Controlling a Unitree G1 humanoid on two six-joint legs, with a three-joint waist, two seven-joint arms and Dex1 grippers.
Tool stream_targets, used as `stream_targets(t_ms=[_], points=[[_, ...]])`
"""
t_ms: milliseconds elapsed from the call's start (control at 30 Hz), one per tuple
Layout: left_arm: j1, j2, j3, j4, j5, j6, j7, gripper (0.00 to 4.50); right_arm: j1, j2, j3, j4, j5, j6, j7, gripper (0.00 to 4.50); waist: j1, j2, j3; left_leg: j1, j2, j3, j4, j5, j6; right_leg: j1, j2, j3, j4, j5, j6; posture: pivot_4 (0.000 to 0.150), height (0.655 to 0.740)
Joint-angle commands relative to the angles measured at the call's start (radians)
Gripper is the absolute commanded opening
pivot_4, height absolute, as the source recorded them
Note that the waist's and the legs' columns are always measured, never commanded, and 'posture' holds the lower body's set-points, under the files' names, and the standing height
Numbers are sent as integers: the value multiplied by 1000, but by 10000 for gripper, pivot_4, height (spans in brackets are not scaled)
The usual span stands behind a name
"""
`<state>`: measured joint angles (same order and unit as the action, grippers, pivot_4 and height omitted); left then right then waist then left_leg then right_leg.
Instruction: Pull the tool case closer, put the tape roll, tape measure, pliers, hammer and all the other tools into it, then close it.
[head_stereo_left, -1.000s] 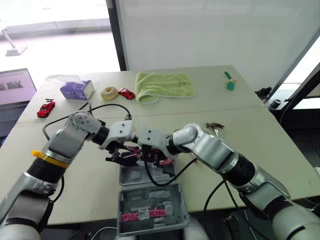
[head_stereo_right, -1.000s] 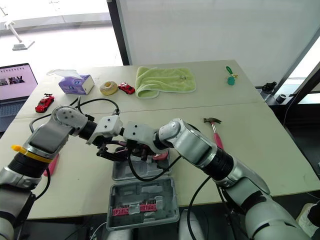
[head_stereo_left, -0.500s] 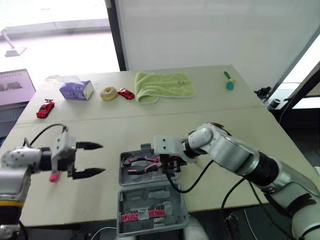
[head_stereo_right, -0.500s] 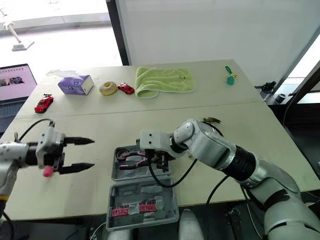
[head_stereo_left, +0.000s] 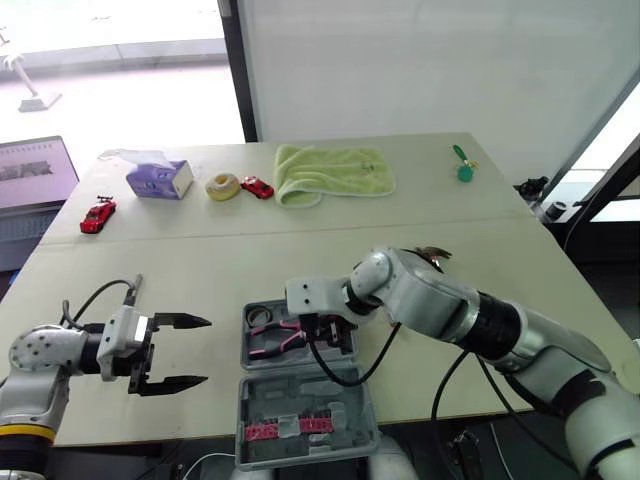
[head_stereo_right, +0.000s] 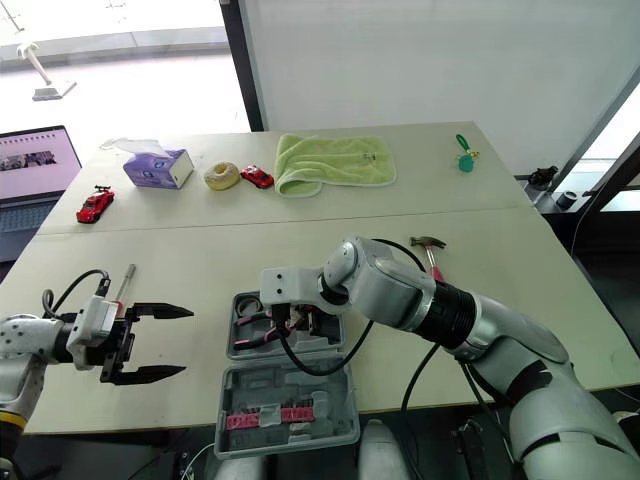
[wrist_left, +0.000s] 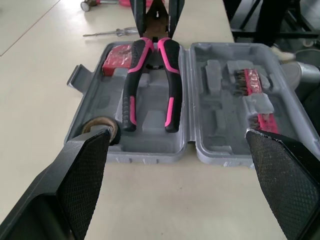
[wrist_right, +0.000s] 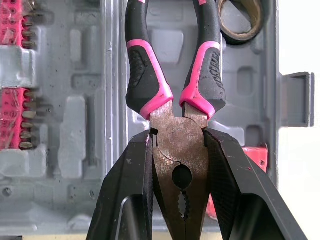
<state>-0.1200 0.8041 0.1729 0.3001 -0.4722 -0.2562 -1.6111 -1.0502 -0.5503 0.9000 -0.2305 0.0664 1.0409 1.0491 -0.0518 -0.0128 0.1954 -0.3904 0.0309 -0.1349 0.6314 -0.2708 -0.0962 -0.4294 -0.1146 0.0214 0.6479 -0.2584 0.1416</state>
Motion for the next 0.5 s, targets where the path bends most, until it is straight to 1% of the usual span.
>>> stream_targets(t_ms=[33,233,500], points=[[-16,4,7,17,-24,-22,-3,45000,-30,20,-3,-14,-15,-10,13,9779,1,0,0,0,0,0,0,0,0,0,0,0,0,0,0,1500,7400],[-33,6,3,34,-18,-23,-3,45000,-16,47,17,24,-39,-24,12,9779,-7,0,0,0,0,0,0,0,0,0,0,0,0,0,0,1500,7400],[-60,5,20,-1,-25,22,9,45000,-5,74,30,84,-66,-53,12,9779,-21,0,0,0,0,0,0,0,0,0,0,0,0,0,0,1500,7400]])
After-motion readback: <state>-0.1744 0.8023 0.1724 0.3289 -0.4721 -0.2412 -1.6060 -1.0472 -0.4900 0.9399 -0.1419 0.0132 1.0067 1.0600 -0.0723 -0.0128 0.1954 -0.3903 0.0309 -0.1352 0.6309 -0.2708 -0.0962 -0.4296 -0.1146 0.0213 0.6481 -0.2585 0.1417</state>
